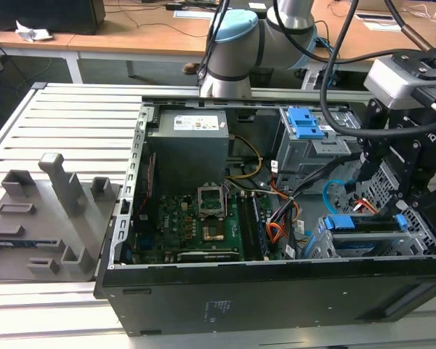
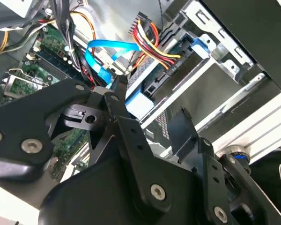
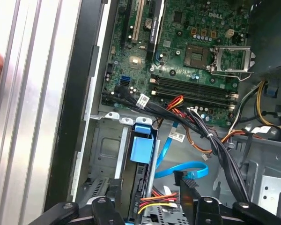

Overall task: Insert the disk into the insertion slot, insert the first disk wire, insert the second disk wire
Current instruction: 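Insert the second disk wire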

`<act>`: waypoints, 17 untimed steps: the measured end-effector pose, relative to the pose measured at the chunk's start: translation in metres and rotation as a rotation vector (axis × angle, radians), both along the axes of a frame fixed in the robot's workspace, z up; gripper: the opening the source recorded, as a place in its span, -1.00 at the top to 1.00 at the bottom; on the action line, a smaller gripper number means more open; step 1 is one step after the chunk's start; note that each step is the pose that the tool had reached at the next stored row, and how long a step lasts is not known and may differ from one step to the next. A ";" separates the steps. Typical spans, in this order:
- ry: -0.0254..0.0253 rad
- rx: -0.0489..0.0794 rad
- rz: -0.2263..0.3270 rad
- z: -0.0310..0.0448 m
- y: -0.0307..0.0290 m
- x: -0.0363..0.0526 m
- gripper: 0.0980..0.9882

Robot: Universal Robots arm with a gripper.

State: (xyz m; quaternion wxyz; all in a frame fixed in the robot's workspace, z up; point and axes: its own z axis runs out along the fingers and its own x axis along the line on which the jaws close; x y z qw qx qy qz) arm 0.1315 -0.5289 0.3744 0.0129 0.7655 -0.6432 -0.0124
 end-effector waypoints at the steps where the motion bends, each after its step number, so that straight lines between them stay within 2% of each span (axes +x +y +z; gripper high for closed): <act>1: 0.0000 0.000 0.000 -0.0001 0.0033 -0.0019 -0.16; 2: -0.0001 0.000 0.001 -0.0001 0.0082 -0.0039 -0.16; 3: 0.0000 0.000 0.001 -0.0001 0.0089 -0.0047 -0.16; 7: 0.0000 0.000 0.001 -0.0022 0.0091 -0.0075 -0.16; 10: -0.0001 0.000 0.005 -0.0067 0.0092 -0.0078 -0.16; 13: 0.0000 0.000 0.011 -0.0170 0.0093 -0.0080 -0.16; 17: -0.0001 -0.001 0.011 -0.0179 0.0093 -0.0080 -0.16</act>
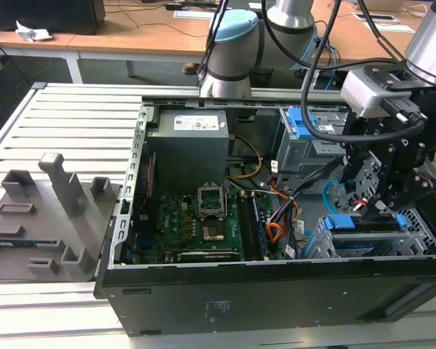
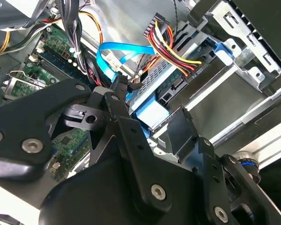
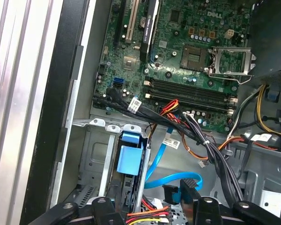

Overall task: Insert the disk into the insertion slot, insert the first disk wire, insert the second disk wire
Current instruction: 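Insert the second disk wire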

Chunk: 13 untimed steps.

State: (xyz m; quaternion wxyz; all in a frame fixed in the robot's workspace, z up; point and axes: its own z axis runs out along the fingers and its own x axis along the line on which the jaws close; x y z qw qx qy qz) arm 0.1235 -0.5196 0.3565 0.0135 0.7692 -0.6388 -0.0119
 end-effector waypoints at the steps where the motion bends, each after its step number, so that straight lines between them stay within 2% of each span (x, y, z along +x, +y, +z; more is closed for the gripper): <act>1: 0.0000 0.000 0.000 0.0000 0.0000 0.0000 -0.16; 2: 0.0000 0.000 0.000 0.0000 0.0000 0.0000 -0.16; 4: 0.0000 0.000 0.000 -0.0001 0.0000 0.0000 0.15; 5: 0.0000 0.000 0.000 0.0000 0.0000 0.0000 0.43; 6: 0.0000 0.000 0.000 0.0000 0.0000 0.0000 0.56; 7: 0.0000 0.000 0.000 0.0000 0.0000 0.0000 0.83; 13: 0.0000 0.000 0.001 0.0000 0.0000 0.0000 0.86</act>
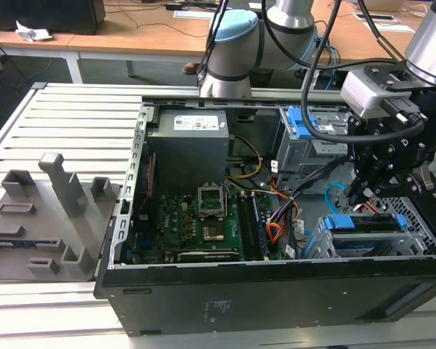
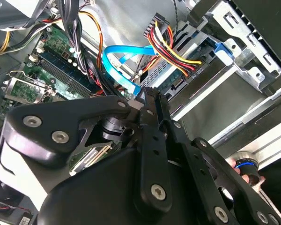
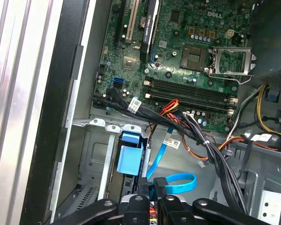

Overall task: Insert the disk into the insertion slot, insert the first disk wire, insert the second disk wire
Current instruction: 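Insert the second disk wire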

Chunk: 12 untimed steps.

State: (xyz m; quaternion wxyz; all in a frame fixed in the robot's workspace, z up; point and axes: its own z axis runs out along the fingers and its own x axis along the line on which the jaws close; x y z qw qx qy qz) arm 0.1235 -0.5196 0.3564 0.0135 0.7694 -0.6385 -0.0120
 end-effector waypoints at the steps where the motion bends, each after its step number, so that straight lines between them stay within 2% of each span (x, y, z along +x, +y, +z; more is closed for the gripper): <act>1: 0.0000 0.000 0.000 -0.0002 -0.0006 0.0000 0.86; 2: 0.0000 0.000 0.000 -0.0001 -0.0030 0.0000 0.86; 4: 0.0000 0.000 0.000 0.0000 -0.0179 0.0000 0.86; 5: 0.0000 0.000 0.000 -0.0001 -0.0221 0.0001 0.86; 8: 0.0000 0.000 -0.007 -0.0007 -0.0248 0.0012 0.86; 12: 0.0000 0.000 -0.073 -0.0011 -0.0248 0.0012 0.86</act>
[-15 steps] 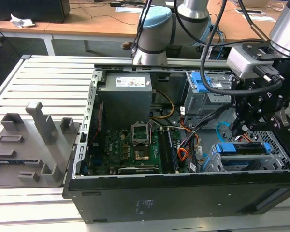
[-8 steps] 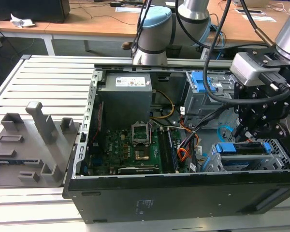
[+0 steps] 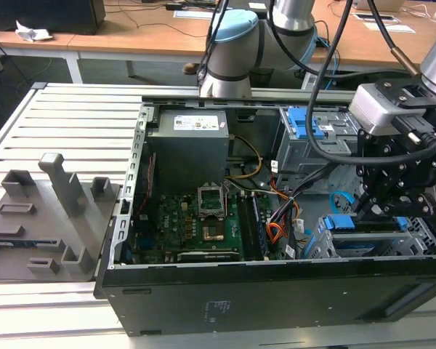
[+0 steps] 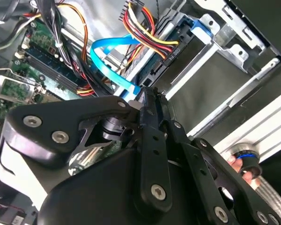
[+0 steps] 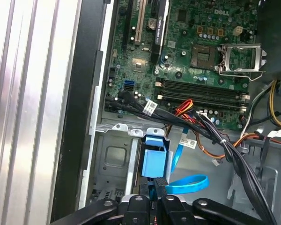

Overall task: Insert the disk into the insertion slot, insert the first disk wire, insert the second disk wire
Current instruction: 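Insert the second disk wire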

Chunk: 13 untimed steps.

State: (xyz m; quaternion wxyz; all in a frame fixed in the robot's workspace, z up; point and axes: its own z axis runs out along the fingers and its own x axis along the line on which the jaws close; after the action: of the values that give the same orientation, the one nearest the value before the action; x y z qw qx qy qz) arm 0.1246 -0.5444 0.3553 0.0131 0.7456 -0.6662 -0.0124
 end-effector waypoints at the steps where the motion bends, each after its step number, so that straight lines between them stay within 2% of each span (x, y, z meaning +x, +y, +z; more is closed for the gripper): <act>1: 0.0000 0.000 -0.016 -0.0001 0.0000 0.0000 0.86; 6: 0.0000 0.000 -0.132 -0.0008 0.0000 0.0002 0.86; 8: 0.0010 0.000 -0.143 -0.0019 0.0000 0.0064 0.86; 13: 0.0030 0.000 -0.151 -0.0069 0.0007 0.0104 0.86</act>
State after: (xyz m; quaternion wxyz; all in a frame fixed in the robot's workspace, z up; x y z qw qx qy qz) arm 0.1351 -0.5438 0.3484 0.0133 0.6931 -0.7206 -0.0143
